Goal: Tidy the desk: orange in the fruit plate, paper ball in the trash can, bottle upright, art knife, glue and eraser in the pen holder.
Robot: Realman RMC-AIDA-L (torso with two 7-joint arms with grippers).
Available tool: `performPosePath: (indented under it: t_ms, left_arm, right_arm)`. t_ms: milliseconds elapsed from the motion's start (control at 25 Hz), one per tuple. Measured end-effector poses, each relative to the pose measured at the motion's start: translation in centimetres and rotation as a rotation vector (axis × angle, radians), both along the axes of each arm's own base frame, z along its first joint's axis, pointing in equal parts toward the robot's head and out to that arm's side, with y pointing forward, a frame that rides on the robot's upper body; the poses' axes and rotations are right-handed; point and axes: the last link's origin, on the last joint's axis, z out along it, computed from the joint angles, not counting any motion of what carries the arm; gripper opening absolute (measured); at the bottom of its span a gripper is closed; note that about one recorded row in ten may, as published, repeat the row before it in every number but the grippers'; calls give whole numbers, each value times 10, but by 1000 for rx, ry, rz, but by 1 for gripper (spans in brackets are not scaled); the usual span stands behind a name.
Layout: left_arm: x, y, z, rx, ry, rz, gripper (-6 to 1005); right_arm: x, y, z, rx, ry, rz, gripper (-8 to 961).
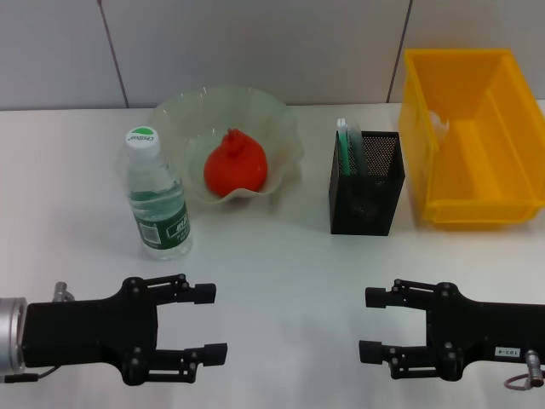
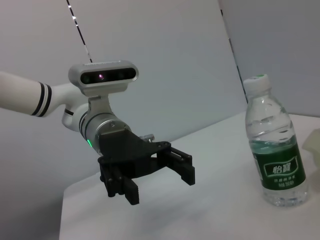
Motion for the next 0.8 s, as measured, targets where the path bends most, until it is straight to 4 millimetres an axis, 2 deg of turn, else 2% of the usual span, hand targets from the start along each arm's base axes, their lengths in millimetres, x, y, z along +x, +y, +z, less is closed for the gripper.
performPosePath:
  t_ms: [800]
  left_arm:
    - [-3,-3,4,-4,-1,3,798]
  right_arm:
    - [-2,3,-1,-5,-11,8,809]
